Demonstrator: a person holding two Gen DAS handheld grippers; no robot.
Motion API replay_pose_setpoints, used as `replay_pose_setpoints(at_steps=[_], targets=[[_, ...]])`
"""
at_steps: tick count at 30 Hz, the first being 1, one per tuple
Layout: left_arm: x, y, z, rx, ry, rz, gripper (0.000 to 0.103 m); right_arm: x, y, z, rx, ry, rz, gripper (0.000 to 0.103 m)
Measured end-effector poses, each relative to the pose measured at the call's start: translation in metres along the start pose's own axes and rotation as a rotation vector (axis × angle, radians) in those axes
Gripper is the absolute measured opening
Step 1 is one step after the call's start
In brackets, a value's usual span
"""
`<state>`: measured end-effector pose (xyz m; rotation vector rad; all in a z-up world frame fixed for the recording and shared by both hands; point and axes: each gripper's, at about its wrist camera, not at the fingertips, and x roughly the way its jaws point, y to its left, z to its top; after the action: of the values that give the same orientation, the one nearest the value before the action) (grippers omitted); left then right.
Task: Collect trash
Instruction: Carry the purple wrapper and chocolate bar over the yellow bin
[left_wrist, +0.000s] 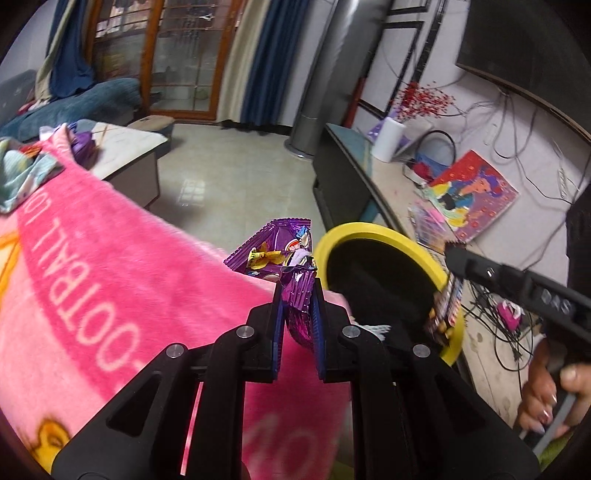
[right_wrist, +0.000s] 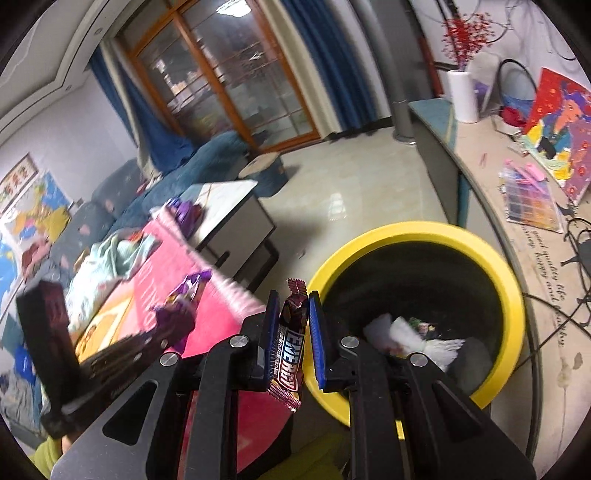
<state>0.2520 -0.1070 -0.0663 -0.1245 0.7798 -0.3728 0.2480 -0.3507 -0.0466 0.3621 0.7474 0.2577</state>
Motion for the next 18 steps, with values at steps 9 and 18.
replay_pose_setpoints(at_steps=[9,18], targets=[[0.001,-0.046,-0.005,0.072,0.007,-0.05,0.008,-0.014,-0.041,0.009,0.063,-0.055,-0.049,0.016],[0.007,-0.078,-0.011,0.136,0.036,-0.079,0.008,-0.024,-0.076,0.013,0.103,-0.093,-0.088,0.016]])
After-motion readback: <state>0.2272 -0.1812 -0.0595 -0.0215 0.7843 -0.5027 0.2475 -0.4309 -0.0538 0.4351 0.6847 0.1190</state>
